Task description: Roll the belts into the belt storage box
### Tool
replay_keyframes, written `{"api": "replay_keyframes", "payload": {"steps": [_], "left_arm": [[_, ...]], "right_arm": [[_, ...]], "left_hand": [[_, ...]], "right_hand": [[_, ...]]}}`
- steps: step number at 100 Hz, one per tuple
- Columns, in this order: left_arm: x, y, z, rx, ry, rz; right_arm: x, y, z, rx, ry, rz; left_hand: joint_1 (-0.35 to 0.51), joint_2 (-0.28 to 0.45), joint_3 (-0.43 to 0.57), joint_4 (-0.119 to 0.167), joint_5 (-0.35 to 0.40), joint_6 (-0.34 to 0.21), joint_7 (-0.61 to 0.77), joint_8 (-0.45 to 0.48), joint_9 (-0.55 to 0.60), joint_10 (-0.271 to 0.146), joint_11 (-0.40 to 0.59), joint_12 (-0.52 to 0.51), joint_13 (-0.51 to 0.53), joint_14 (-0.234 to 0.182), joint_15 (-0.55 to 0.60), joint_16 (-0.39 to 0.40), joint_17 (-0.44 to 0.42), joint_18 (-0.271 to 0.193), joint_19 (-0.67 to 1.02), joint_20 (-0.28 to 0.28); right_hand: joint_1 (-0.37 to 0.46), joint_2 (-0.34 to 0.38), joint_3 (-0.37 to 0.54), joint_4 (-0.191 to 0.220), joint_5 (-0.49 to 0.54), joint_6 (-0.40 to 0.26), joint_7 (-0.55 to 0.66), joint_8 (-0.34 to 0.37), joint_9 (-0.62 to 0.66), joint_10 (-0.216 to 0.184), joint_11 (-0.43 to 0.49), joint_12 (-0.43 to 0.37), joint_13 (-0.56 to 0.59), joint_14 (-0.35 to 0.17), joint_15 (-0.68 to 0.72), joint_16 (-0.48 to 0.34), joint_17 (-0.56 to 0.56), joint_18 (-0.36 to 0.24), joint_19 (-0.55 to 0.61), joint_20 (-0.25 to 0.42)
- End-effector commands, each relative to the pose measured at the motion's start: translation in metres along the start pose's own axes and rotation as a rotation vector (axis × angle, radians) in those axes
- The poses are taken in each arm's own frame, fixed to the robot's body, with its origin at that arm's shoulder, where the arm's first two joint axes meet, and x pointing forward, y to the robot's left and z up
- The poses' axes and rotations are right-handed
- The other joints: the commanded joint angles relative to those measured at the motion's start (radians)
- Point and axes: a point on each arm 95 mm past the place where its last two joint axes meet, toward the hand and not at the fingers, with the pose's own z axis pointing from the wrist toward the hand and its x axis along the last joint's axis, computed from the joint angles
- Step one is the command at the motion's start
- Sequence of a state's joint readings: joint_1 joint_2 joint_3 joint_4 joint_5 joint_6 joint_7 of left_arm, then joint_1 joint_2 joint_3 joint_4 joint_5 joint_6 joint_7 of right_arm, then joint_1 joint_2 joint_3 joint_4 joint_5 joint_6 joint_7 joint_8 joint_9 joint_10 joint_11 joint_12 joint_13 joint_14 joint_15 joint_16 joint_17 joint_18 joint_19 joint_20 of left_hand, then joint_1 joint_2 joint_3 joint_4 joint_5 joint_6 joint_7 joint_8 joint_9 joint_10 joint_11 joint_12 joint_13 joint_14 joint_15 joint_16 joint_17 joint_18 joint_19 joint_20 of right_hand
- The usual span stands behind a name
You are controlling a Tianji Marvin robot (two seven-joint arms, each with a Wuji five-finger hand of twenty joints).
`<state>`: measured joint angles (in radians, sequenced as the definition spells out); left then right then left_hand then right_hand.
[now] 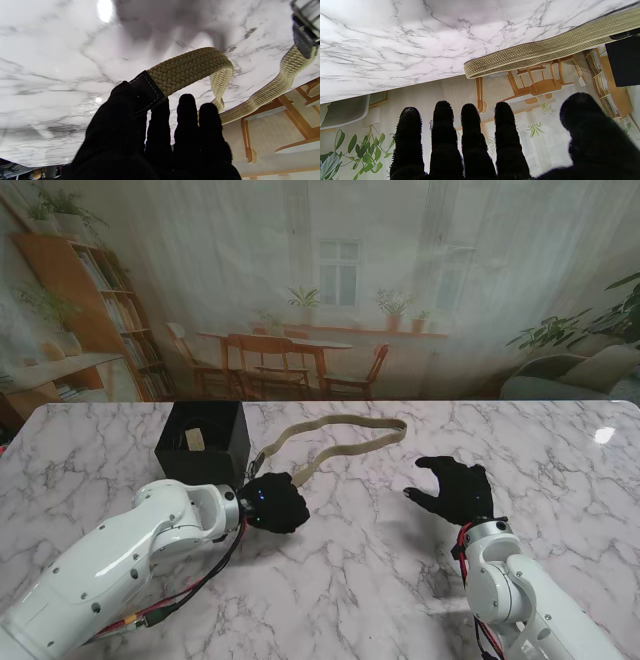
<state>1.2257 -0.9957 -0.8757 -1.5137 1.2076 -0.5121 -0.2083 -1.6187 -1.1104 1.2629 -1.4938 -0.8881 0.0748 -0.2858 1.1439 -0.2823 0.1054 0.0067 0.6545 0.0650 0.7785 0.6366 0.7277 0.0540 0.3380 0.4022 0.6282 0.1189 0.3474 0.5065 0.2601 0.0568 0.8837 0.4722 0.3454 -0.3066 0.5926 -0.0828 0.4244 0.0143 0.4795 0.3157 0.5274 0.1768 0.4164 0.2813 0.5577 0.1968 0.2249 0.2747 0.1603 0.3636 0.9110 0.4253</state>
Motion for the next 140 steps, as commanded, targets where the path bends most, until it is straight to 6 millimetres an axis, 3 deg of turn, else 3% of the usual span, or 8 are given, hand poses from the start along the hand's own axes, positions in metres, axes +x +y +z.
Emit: {"api": "replay_keyframes", "payload": {"steps": [1, 47, 64, 68, 83, 86, 92, 140], "left_arm": [[0.012, 0.016, -0.011, -0.039, 0.016, -0.012], [0.044, 0.049, -0.083, -0.1, 0.087, 0.003], [0.047, 0.054, -0.093, -0.129, 0.085, 0.017], [0.048, 0.054, -0.095, -0.127, 0.084, 0.025], [0.051, 0.05, -0.1, -0.113, 0.088, 0.032], [0.053, 0.05, -0.101, -0.112, 0.09, 0.034], [0.056, 0.048, -0.103, -0.105, 0.096, 0.035], [0.069, 0.05, -0.115, -0.084, 0.101, -0.008]], "right_arm": [[0.0, -0.001, -0.001, 0.004, -0.004, 0.001], [0.004, -0.004, 0.004, 0.033, 0.039, -0.032], [0.01, -0.003, 0.014, 0.084, 0.133, -0.117], [0.012, -0.002, 0.019, 0.092, 0.157, -0.14], [0.019, 0.003, 0.036, 0.105, 0.247, -0.229], [0.02, 0.004, 0.039, 0.108, 0.264, -0.249], [0.024, 0.004, 0.046, 0.12, 0.286, -0.27], [0.055, -0.026, 0.084, 0.248, 0.352, -0.359]], "left_hand": [[0.035, -0.02, 0.029, -0.017, 0.045, 0.013, 0.046, 0.03, 0.023, 0.006, -0.011, 0.03, 0.031, 0.007, 0.005, 0.013, 0.005, 0.007, 0.034, 0.019], [0.028, -0.019, 0.03, -0.017, 0.042, -0.004, 0.042, 0.032, 0.013, -0.009, -0.01, 0.025, 0.024, -0.008, -0.004, 0.014, 0.003, -0.005, 0.024, 0.013], [0.027, -0.02, 0.031, -0.017, 0.045, -0.006, 0.044, 0.029, 0.012, -0.003, -0.008, 0.019, 0.025, -0.008, -0.005, 0.015, 0.003, -0.007, 0.023, 0.012], [0.024, -0.021, 0.032, -0.017, 0.044, -0.008, 0.045, 0.026, 0.017, -0.031, -0.002, 0.034, 0.024, -0.009, -0.005, 0.015, 0.003, -0.007, 0.023, 0.011], [0.023, -0.021, 0.035, -0.018, 0.044, -0.006, 0.048, 0.024, 0.02, -0.036, -0.006, 0.048, 0.025, -0.008, -0.004, 0.017, 0.003, -0.007, 0.024, 0.012], [0.024, -0.022, 0.035, -0.018, 0.045, -0.006, 0.048, 0.024, 0.013, -0.007, -0.011, 0.042, 0.025, -0.008, -0.004, 0.017, 0.003, -0.006, 0.025, 0.012], [0.024, -0.021, 0.036, -0.018, 0.045, -0.007, 0.048, 0.024, 0.022, -0.035, -0.006, 0.045, 0.026, -0.009, -0.004, 0.017, 0.004, -0.006, 0.025, 0.012], [0.02, -0.026, 0.036, -0.019, 0.047, -0.007, 0.047, 0.021, 0.025, -0.035, -0.01, 0.055, 0.027, -0.007, -0.004, 0.017, 0.004, -0.006, 0.026, 0.012]], "right_hand": [[0.021, 0.038, -0.019, 0.025, 0.023, -0.026, -0.02, 0.021, -0.031, -0.003, 0.018, 0.006, -0.024, -0.017, -0.019, -0.001, -0.014, 0.002, -0.015, 0.011], [0.037, -0.037, 0.023, 0.026, -0.003, -0.054, -0.023, 0.021, -0.029, -0.021, 0.016, 0.005, -0.019, -0.02, -0.019, -0.002, -0.004, 0.001, -0.011, 0.013], [0.064, -0.126, 0.155, 0.023, -0.093, -0.151, -0.046, 0.006, -0.058, -0.056, -0.012, -0.003, -0.049, -0.032, -0.046, -0.013, -0.026, -0.012, -0.038, 0.002], [0.068, -0.141, 0.198, 0.025, -0.119, -0.166, -0.049, 0.0, -0.084, -0.061, -0.019, -0.007, -0.071, -0.038, -0.059, -0.019, -0.036, -0.02, -0.054, 0.0], [0.085, -0.174, 0.315, 0.032, -0.159, -0.141, -0.043, -0.013, -0.189, -0.087, -0.044, -0.04, -0.196, -0.077, -0.142, -0.08, -0.099, -0.085, -0.128, -0.022], [0.076, -0.18, 0.332, 0.032, -0.164, -0.133, -0.042, -0.015, -0.201, -0.09, -0.045, -0.045, -0.205, -0.08, -0.148, -0.09, -0.101, -0.088, -0.136, -0.025], [0.057, -0.186, 0.33, 0.028, -0.171, -0.131, -0.043, -0.016, -0.224, -0.072, -0.051, -0.049, -0.221, -0.072, -0.154, -0.097, -0.114, -0.088, -0.147, -0.03], [0.027, -0.189, 0.3, 0.017, -0.202, -0.194, -0.043, -0.007, -0.328, -0.01, -0.046, -0.056, -0.273, -0.049, -0.15, -0.106, -0.142, -0.087, -0.189, -0.054]]}}
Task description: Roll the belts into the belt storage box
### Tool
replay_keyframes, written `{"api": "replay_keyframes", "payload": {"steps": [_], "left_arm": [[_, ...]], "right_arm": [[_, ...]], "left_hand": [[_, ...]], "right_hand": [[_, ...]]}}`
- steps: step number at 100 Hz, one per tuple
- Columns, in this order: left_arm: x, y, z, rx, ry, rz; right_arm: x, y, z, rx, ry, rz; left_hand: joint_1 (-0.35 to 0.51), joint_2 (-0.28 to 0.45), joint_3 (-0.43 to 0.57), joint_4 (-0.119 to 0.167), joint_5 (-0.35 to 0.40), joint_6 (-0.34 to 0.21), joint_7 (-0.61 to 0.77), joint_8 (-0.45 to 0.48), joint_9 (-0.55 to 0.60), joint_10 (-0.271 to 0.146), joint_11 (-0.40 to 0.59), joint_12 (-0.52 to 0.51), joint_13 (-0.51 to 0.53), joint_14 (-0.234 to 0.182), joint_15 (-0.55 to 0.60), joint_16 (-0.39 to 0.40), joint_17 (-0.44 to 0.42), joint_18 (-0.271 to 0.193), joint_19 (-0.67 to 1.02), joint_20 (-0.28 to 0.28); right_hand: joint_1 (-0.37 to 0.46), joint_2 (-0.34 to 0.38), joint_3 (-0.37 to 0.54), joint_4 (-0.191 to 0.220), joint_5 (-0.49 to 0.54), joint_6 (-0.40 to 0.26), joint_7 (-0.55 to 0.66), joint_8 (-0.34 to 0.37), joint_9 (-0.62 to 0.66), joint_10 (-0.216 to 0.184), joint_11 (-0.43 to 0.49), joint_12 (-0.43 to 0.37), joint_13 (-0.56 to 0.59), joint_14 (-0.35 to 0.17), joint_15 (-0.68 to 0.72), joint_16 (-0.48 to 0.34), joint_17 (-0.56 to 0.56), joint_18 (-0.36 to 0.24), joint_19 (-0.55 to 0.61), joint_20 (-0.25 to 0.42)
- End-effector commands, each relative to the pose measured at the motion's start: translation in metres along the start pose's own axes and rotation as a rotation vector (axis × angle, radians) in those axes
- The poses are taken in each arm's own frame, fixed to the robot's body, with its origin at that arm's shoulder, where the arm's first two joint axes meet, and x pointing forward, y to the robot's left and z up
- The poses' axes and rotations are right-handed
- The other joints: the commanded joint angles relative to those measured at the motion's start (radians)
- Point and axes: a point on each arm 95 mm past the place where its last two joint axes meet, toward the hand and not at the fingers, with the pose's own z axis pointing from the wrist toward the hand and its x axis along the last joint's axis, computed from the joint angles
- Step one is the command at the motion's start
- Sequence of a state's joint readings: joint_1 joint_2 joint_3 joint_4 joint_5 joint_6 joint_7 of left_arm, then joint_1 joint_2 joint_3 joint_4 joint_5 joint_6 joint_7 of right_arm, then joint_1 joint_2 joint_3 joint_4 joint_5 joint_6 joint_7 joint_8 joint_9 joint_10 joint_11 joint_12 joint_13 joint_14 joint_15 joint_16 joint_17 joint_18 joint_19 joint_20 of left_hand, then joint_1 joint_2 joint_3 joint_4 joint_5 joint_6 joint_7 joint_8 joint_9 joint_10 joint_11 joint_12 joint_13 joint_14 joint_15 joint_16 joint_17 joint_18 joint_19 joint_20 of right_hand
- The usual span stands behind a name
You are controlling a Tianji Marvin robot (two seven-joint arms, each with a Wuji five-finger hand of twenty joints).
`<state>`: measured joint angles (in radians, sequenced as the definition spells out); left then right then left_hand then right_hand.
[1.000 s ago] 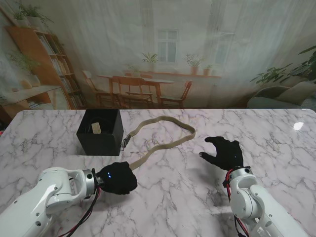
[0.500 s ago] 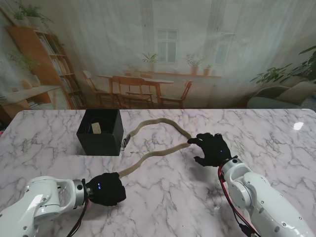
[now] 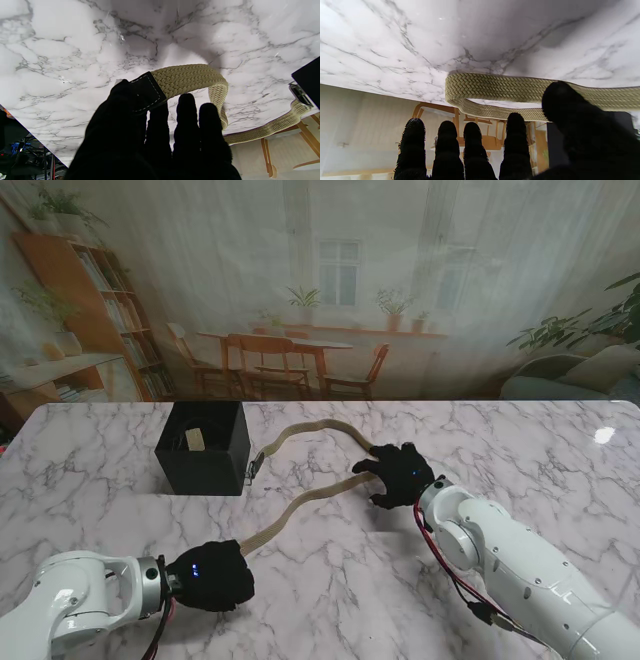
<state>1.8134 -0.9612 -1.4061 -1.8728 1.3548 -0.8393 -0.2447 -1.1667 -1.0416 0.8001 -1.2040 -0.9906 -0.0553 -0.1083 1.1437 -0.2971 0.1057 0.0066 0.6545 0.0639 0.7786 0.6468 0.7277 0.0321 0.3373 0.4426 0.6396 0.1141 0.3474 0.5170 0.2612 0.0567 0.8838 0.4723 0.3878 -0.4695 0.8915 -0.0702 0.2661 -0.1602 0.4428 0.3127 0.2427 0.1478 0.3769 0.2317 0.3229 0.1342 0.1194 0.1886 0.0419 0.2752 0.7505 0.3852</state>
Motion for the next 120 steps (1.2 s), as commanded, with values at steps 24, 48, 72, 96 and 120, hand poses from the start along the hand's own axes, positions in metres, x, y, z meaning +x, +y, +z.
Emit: {"api": "replay_keyframes", "payload": {"steps": [24, 48, 72, 96, 120], "left_arm": [[0.002, 0.004, 0.002, -0.025, 0.002, -0.017], [0.001, 0.005, 0.001, -0.039, -0.008, -0.02], [-0.007, 0.008, -0.003, -0.051, -0.051, -0.002], [-0.021, 0.016, -0.015, -0.104, -0.143, 0.049], [-0.03, 0.033, -0.026, -0.188, -0.238, 0.08]], "right_arm": [[0.008, -0.004, 0.016, 0.01, -0.025, -0.04], [0.004, -0.012, 0.019, 0.019, -0.055, -0.069], [0.001, -0.019, 0.008, 0.017, -0.064, -0.078], [0.001, -0.026, -0.017, -0.01, -0.067, -0.079], [0.025, -0.038, -0.055, 0.055, -0.029, -0.052]], "left_hand": [[0.019, -0.012, 0.037, -0.018, 0.048, -0.008, 0.047, 0.01, 0.027, -0.013, -0.011, 0.018, 0.017, -0.003, -0.003, 0.007, 0.003, -0.005, 0.026, 0.012], [0.019, -0.013, 0.039, -0.018, 0.049, -0.008, 0.047, 0.01, 0.029, -0.014, -0.012, 0.021, 0.018, -0.002, -0.003, 0.008, 0.003, -0.005, 0.027, 0.012], [0.017, -0.014, 0.039, -0.019, 0.048, -0.011, 0.047, 0.01, 0.028, -0.014, -0.012, 0.022, 0.018, -0.003, -0.003, 0.008, 0.002, -0.005, 0.027, 0.013], [0.016, -0.014, 0.039, -0.019, 0.05, -0.013, 0.048, 0.008, 0.029, -0.016, -0.012, 0.024, 0.019, -0.005, -0.002, 0.009, 0.003, -0.006, 0.028, 0.013], [0.019, -0.011, 0.038, -0.02, 0.048, -0.018, 0.041, 0.002, 0.023, -0.015, -0.019, 0.018, 0.015, 0.0, -0.007, 0.006, -0.001, 0.001, 0.026, 0.013]], "right_hand": [[-0.024, -0.014, -0.001, 0.008, 0.04, 0.199, 0.021, 0.006, -0.071, 0.039, 0.01, -0.008, -0.045, 0.014, -0.035, -0.024, -0.031, 0.005, -0.036, -0.028], [-0.003, -0.035, 0.043, -0.003, 0.287, 0.023, 0.241, 0.176, -0.034, 0.047, 0.052, 0.002, -0.035, 0.021, -0.002, -0.03, -0.032, 0.018, 0.007, -0.065], [0.104, -0.152, 0.051, -0.137, 0.41, -0.238, 0.55, 0.088, 0.135, 0.03, 0.105, 0.036, 0.049, 0.025, 0.043, -0.021, -0.009, 0.05, 0.049, -0.116], [0.102, -0.115, 0.044, -0.146, 0.597, -0.198, 0.62, 0.064, 0.236, 0.008, 0.15, 0.098, 0.116, 0.02, 0.096, 0.021, -0.007, 0.073, 0.066, -0.129], [0.079, -0.082, -0.006, -0.142, 0.604, -0.132, 0.594, 0.032, 0.246, 0.015, 0.117, 0.094, 0.11, 0.027, 0.083, 0.024, -0.012, 0.076, 0.062, -0.135]]}}
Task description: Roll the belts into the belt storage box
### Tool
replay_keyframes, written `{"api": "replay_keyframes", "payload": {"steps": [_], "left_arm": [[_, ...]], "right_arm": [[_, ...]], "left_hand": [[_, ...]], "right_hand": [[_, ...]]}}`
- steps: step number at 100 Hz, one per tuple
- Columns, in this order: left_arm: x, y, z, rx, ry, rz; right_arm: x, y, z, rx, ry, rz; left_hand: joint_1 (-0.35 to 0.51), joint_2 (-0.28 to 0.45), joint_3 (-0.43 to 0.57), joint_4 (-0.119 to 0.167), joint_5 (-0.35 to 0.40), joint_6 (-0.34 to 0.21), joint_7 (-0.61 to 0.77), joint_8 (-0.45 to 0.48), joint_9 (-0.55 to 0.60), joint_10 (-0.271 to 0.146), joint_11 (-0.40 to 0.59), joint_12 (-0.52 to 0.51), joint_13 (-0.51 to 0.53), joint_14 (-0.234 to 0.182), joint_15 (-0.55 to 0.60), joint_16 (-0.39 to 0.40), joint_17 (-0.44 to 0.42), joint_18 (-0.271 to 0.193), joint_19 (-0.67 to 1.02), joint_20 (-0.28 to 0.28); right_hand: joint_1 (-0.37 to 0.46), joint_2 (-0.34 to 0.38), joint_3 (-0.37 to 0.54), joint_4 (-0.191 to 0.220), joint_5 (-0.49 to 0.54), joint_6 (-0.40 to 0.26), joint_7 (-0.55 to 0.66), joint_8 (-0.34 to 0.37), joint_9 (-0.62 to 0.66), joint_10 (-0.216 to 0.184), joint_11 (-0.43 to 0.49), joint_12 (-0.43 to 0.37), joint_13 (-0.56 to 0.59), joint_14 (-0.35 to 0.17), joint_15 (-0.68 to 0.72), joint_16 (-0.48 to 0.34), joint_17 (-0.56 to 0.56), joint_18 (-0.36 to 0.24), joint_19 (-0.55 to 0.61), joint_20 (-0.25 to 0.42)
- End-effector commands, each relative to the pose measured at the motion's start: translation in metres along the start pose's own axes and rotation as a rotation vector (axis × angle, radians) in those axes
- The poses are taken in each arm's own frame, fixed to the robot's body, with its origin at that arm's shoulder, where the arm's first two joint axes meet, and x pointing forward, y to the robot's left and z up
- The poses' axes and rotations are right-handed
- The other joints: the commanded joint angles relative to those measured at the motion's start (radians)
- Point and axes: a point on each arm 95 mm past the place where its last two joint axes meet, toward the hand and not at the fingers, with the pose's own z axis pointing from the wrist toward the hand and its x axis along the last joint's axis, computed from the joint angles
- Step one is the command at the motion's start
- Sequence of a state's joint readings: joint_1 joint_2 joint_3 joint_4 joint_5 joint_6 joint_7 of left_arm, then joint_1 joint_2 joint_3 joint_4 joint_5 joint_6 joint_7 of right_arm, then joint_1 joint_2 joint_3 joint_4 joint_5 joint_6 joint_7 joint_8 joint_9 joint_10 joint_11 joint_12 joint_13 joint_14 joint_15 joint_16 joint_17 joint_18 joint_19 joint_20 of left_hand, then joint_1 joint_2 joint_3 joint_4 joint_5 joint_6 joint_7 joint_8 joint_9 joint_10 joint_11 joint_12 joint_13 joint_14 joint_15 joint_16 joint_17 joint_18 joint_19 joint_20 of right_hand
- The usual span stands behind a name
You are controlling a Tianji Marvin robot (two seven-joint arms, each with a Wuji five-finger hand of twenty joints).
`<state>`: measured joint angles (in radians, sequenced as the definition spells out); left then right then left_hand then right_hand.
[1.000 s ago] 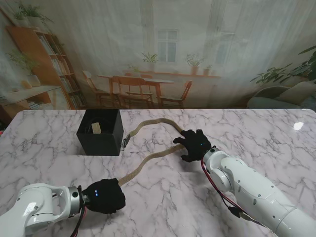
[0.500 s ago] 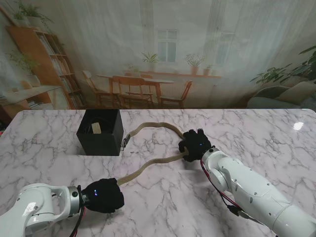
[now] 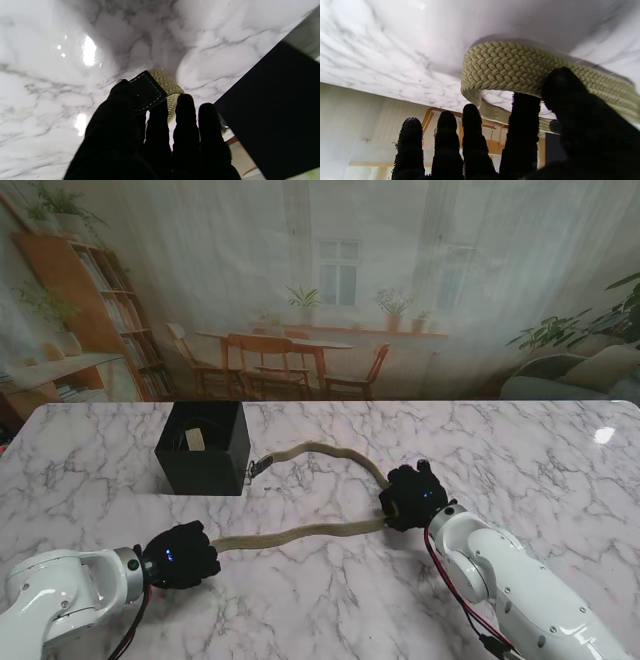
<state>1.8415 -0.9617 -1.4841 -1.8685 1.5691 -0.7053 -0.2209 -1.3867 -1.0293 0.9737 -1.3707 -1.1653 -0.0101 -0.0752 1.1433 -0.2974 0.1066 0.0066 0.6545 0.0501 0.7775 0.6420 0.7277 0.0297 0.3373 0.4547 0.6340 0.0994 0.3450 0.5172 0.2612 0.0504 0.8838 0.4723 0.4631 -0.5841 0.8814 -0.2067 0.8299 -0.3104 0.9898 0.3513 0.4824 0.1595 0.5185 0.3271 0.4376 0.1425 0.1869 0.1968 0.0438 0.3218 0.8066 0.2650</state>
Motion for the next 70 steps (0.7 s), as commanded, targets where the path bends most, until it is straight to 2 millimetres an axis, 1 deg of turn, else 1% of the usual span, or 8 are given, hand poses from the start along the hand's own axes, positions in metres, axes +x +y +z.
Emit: {"api": "replay_keyframes", "payload": {"steps": [1, 7, 19, 26, 29, 42, 53, 70], "left_arm": [[0.0, 0.013, -0.002, -0.041, -0.012, -0.017], [0.0, 0.016, -0.002, -0.047, -0.025, -0.018], [-0.003, 0.018, -0.004, -0.051, -0.049, -0.01], [-0.004, 0.018, -0.007, -0.053, -0.061, -0.001], [-0.005, 0.018, -0.008, -0.052, -0.064, 0.002], [-0.007, 0.018, -0.015, -0.047, -0.083, 0.007], [-0.011, 0.016, -0.021, -0.029, -0.105, 0.024], [-0.017, 0.01, -0.029, 0.03, -0.135, 0.044]], "right_arm": [[0.014, -0.02, -0.014, 0.047, 0.035, 0.007], [0.022, -0.023, -0.022, 0.07, 0.059, 0.01], [0.036, -0.023, -0.034, 0.101, 0.105, 0.028], [0.041, -0.021, -0.04, 0.103, 0.133, 0.041], [0.042, -0.02, -0.041, 0.095, 0.14, 0.044], [0.044, -0.012, -0.046, 0.047, 0.157, 0.068], [0.042, -0.008, -0.046, 0.034, 0.16, 0.068], [0.043, -0.003, -0.047, 0.005, 0.168, 0.086]], "left_hand": [[0.02, -0.01, 0.038, -0.02, 0.047, -0.005, 0.041, 0.006, 0.022, -0.012, -0.02, 0.005, 0.021, 0.016, -0.005, 0.006, -0.001, 0.008, 0.026, 0.013], [0.02, -0.009, 0.036, -0.02, 0.046, -0.005, 0.04, 0.006, 0.02, -0.011, -0.021, 0.003, 0.02, 0.015, -0.006, 0.006, -0.001, 0.007, 0.025, 0.013], [0.023, 0.0, 0.036, -0.021, 0.04, -0.011, 0.026, -0.002, 0.014, -0.01, -0.025, -0.004, 0.016, 0.017, -0.008, 0.005, -0.004, 0.008, 0.023, 0.013], [0.008, 0.012, 0.003, -0.02, 0.03, -0.013, -0.047, -0.044, -0.009, 0.026, -0.029, -0.074, 0.005, 0.025, -0.014, 0.003, -0.014, 0.014, 0.016, 0.015], [-0.026, 0.008, -0.018, -0.019, 0.014, -0.014, -0.088, -0.067, -0.023, 0.034, -0.036, -0.086, -0.005, 0.033, -0.018, 0.001, -0.022, 0.02, 0.01, 0.014], [-0.224, 0.054, -0.056, -0.014, -0.055, 0.014, -0.399, -0.143, -0.099, 0.07, -0.088, -0.122, -0.061, 0.06, -0.04, -0.008, -0.066, 0.043, -0.031, 0.022], [-0.293, 0.046, -0.091, -0.018, -0.096, 0.019, -0.467, -0.18, -0.175, 0.092, -0.125, -0.138, -0.103, 0.069, -0.057, -0.014, -0.096, 0.051, -0.058, 0.018], [-0.327, 0.051, -0.104, -0.016, -0.065, 0.024, -0.49, -0.188, -0.193, 0.104, -0.134, -0.147, -0.12, 0.072, -0.062, -0.017, -0.105, 0.062, -0.074, 0.021]], "right_hand": [[0.003, 0.033, 0.003, -0.005, 0.039, 0.019, 0.046, -0.007, 0.006, 0.003, -0.025, -0.002, -0.005, 0.019, 0.015, 0.016, -0.014, 0.03, 0.006, -0.015], [-0.019, 0.05, -0.026, 0.001, -0.009, 0.043, 0.008, -0.016, -0.003, 0.008, -0.05, -0.011, -0.011, 0.023, 0.002, 0.012, -0.015, 0.031, 0.001, -0.016], [-0.092, 0.1, -0.065, 0.032, -0.049, 0.088, -0.123, 0.06, -0.027, 0.014, -0.071, -0.019, -0.026, 0.026, -0.015, 0.012, -0.018, 0.03, -0.009, -0.012], [-0.157, 0.164, -0.098, 0.095, -0.079, 0.12, -0.235, 0.109, -0.043, 0.014, -0.084, -0.027, -0.032, 0.026, -0.022, 0.011, -0.02, 0.032, -0.015, -0.007], [-0.169, 0.176, -0.119, 0.122, -0.089, 0.129, -0.284, 0.17, -0.045, 0.015, -0.085, -0.03, -0.031, 0.027, -0.024, 0.013, -0.02, 0.032, -0.017, -0.003], [-0.18, 0.167, -0.141, 0.122, -0.144, 0.151, -0.339, 0.163, -0.048, 0.014, -0.087, -0.032, -0.028, 0.027, -0.025, 0.013, -0.015, 0.03, -0.015, 0.0], [-0.179, 0.14, -0.135, 0.125, -0.213, 0.176, -0.393, 0.141, -0.058, 0.018, -0.086, -0.032, -0.028, 0.029, -0.027, 0.014, -0.009, 0.027, -0.015, 0.004], [-0.19, 0.145, -0.13, 0.123, -0.265, 0.198, -0.424, 0.126, -0.063, 0.019, -0.08, -0.031, -0.023, 0.028, -0.024, 0.016, 0.003, 0.024, -0.01, 0.009]]}}
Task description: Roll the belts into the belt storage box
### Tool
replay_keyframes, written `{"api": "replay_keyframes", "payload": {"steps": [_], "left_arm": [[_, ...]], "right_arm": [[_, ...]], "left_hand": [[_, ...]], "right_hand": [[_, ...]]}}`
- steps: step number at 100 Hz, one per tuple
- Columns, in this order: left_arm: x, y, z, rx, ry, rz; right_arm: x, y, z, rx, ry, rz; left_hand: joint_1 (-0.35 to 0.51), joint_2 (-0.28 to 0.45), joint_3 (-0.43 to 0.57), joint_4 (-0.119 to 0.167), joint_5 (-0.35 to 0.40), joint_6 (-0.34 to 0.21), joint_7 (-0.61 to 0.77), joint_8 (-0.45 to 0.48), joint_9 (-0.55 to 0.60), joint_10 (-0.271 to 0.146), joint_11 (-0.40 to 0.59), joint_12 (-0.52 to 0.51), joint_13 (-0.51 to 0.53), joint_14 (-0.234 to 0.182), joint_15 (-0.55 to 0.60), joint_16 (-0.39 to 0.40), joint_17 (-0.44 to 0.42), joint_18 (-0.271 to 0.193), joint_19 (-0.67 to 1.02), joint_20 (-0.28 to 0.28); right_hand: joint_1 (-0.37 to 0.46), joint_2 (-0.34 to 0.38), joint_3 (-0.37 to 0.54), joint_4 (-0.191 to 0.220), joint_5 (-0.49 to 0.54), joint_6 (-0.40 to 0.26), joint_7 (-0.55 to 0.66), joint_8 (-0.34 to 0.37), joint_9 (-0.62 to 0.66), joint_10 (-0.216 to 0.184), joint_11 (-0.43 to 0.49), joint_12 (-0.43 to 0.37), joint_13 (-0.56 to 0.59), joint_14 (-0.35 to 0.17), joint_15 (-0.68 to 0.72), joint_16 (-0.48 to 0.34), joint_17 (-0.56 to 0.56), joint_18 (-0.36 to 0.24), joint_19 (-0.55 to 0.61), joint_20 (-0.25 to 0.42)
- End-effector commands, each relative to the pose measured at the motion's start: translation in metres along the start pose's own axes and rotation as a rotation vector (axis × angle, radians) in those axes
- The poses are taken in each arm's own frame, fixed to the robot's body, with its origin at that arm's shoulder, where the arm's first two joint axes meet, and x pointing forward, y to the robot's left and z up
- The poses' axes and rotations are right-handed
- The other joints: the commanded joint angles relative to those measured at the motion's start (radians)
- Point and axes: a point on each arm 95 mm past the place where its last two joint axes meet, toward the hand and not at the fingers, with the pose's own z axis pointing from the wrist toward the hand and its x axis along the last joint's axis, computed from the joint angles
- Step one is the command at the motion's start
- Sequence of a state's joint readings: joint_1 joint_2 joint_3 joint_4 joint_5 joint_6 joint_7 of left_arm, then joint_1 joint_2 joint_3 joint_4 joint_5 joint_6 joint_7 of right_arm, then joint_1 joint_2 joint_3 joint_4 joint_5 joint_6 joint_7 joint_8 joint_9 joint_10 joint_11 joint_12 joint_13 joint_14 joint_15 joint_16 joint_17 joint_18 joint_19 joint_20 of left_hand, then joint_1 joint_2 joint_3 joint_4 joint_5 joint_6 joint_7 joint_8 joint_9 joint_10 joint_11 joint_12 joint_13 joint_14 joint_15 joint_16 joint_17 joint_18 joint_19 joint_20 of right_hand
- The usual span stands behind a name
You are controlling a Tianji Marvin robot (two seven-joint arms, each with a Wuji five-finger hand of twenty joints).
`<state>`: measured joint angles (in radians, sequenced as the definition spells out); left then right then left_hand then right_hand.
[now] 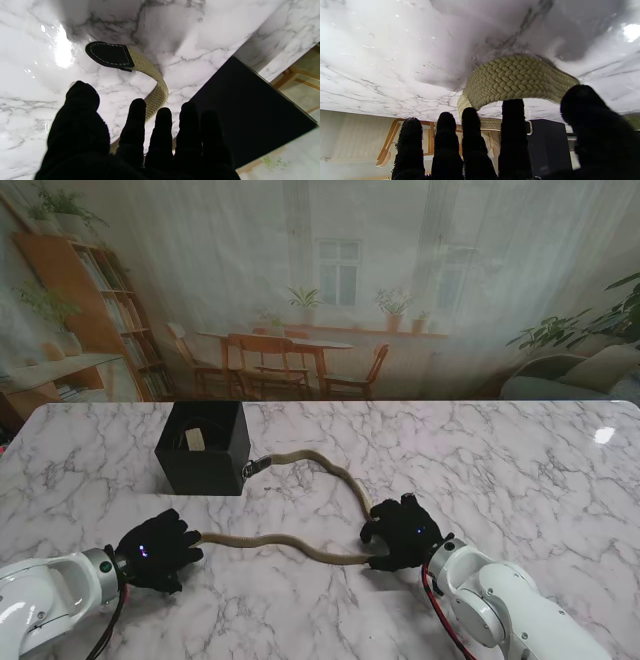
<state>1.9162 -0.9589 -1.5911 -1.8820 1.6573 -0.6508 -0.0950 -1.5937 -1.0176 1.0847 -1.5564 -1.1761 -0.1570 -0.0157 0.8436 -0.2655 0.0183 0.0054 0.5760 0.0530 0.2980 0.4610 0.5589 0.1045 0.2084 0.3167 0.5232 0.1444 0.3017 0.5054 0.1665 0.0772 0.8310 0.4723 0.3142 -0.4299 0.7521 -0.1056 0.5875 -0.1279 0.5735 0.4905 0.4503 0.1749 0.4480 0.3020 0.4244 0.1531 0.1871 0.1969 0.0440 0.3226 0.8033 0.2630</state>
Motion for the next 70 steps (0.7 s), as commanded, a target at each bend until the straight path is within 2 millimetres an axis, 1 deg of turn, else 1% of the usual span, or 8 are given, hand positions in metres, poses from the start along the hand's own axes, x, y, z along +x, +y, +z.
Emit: {"api": "replay_keyframes", "payload": {"steps": [1, 22, 29, 40, 50, 54, 62, 70], "left_arm": [[-0.004, -0.005, -0.004, 0.018, -0.017, 0.009], [-0.011, -0.026, -0.003, 0.168, -0.06, -0.008], [-0.013, -0.035, 0.003, 0.198, -0.065, -0.009], [-0.012, -0.047, 0.018, 0.222, -0.045, -0.027], [-0.01, -0.054, 0.033, 0.211, -0.018, -0.039], [-0.008, -0.056, 0.039, 0.203, -0.005, -0.041], [-0.004, -0.059, 0.05, 0.182, 0.029, -0.049], [-0.001, -0.06, 0.06, 0.152, 0.056, -0.046]], "right_arm": [[0.003, 0.005, -0.001, -0.029, 0.01, 0.01], [0.004, 0.023, -0.008, -0.14, 0.025, 0.032], [0.0, 0.03, -0.008, -0.163, 0.017, 0.024], [-0.007, 0.038, -0.007, -0.147, -0.013, 0.022], [-0.016, 0.043, -0.001, -0.147, -0.043, 0.008], [-0.022, 0.044, 0.002, -0.148, -0.051, -0.003], [-0.033, 0.046, 0.007, -0.144, -0.049, -0.035], [-0.043, 0.048, 0.01, -0.13, -0.04, -0.089]], "left_hand": [[-0.027, 0.02, -0.015, -0.014, 0.016, 0.023, -0.01, -0.007, -0.024, 0.03, -0.005, -0.009, -0.009, 0.026, -0.018, -0.005, -0.01, 0.035, -0.021, 0.021], [-0.001, 0.09, -0.002, -0.015, 0.024, 0.041, -0.014, 0.001, 0.011, 0.033, 0.004, -0.004, 0.012, 0.034, -0.006, 0.0, 0.007, 0.044, -0.005, 0.034], [0.021, 0.107, -0.023, -0.016, 0.014, 0.051, -0.032, 0.003, 0.061, 0.027, 0.04, 0.029, 0.047, 0.035, 0.039, 0.035, 0.024, 0.054, 0.025, 0.054], [0.022, 0.113, -0.028, -0.015, -0.026, 0.058, -0.061, -0.006, 0.057, 0.025, 0.05, 0.053, 0.054, 0.031, 0.06, 0.068, 0.028, 0.061, 0.042, 0.066], [0.001, 0.121, -0.031, -0.016, -0.119, 0.082, -0.141, -0.054, -0.007, 0.038, 0.02, 0.044, 0.029, 0.035, 0.041, 0.074, 0.013, 0.063, 0.032, 0.068], [-0.009, 0.125, -0.031, -0.015, -0.186, 0.104, -0.189, -0.083, -0.033, 0.039, 0.005, 0.033, 0.024, 0.035, 0.032, 0.07, 0.011, 0.062, 0.027, 0.067], [-0.024, 0.123, -0.033, -0.015, -0.255, 0.113, -0.241, -0.126, -0.092, 0.054, -0.034, -0.001, 0.012, 0.037, 0.014, 0.057, 0.005, 0.063, 0.014, 0.064], [-0.034, 0.114, -0.033, -0.015, -0.28, 0.116, -0.258, -0.148, -0.143, 0.078, -0.069, -0.038, 0.005, 0.038, 0.002, 0.045, 0.003, 0.063, 0.007, 0.063]], "right_hand": [[-0.041, -0.007, -0.001, 0.022, -0.023, 0.016, -0.008, -0.014, -0.03, 0.003, -0.009, -0.006, -0.009, 0.018, -0.023, 0.016, 0.004, 0.023, -0.006, 0.012], [-0.032, 0.023, -0.007, 0.024, -0.019, 0.027, -0.003, -0.017, -0.004, -0.006, 0.007, -0.002, 0.017, 0.015, -0.006, 0.023, 0.031, 0.021, 0.023, 0.027], [-0.038, 0.047, -0.025, 0.026, -0.081, 0.075, -0.032, -0.03, -0.004, -0.008, 0.008, -0.002, 0.021, 0.013, -0.003, 0.024, 0.038, 0.017, 0.038, 0.033], [-0.039, 0.074, -0.071, 0.03, -0.159, 0.142, -0.063, -0.04, -0.026, -0.001, 0.005, -0.002, 0.02, 0.012, -0.002, 0.025, 0.042, 0.014, 0.051, 0.04], [-0.048, 0.078, -0.092, 0.029, -0.18, 0.167, -0.073, -0.041, -0.034, 0.003, 0.009, 0.0, 0.029, 0.012, 0.003, 0.028, 0.05, 0.016, 0.06, 0.045], [-0.03, 0.07, -0.093, 0.031, -0.204, 0.122, -0.083, -0.042, -0.035, 0.001, 0.013, 0.002, 0.037, 0.01, 0.008, 0.031, 0.057, 0.014, 0.066, 0.049], [0.063, 0.059, -0.062, 0.042, -0.322, 0.004, -0.143, -0.062, -0.046, -0.008, 0.013, 0.0, 0.044, 0.006, 0.009, 0.033, 0.065, 0.013, 0.072, 0.054], [0.13, 0.031, 0.069, 0.051, -0.413, -0.077, -0.21, -0.122, -0.068, -0.015, 0.005, -0.014, 0.048, -0.002, 0.004, 0.03, 0.071, 0.007, 0.07, 0.056]]}}
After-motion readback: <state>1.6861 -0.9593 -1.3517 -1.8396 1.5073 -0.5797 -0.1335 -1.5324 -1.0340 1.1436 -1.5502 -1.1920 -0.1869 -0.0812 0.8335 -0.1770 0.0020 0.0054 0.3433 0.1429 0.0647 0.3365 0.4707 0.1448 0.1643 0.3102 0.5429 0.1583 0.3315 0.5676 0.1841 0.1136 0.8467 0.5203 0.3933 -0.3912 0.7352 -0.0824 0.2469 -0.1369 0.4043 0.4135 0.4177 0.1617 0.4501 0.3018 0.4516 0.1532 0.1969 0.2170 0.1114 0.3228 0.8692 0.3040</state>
